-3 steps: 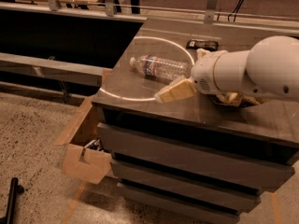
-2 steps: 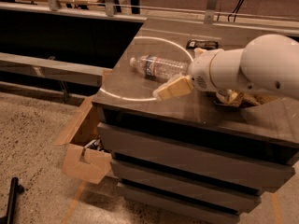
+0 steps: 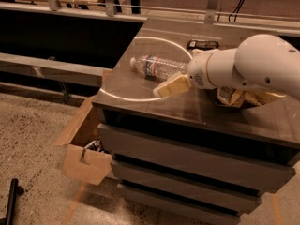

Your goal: Move water bottle near rxbar chocolate

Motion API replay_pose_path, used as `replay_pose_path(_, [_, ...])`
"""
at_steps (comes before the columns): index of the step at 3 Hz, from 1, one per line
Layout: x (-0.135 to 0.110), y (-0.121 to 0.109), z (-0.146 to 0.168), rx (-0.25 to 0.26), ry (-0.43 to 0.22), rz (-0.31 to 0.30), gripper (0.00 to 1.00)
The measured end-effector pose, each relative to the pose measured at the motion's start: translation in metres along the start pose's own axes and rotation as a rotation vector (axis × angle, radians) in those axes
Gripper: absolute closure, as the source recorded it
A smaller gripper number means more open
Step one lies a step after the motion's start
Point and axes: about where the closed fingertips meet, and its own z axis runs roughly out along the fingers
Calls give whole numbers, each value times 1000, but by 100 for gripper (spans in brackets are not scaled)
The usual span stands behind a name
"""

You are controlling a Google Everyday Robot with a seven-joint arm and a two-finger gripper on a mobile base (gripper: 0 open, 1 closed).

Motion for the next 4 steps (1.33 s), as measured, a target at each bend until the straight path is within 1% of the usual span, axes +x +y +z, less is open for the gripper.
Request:
replay_pose_path(1, [2, -6, 8, -6, 0, 2, 0])
replay_pose_path(3, [8, -18, 26, -42, -6, 6, 0])
replay_pose_path(4, [12, -23, 34, -67, -5, 10, 14])
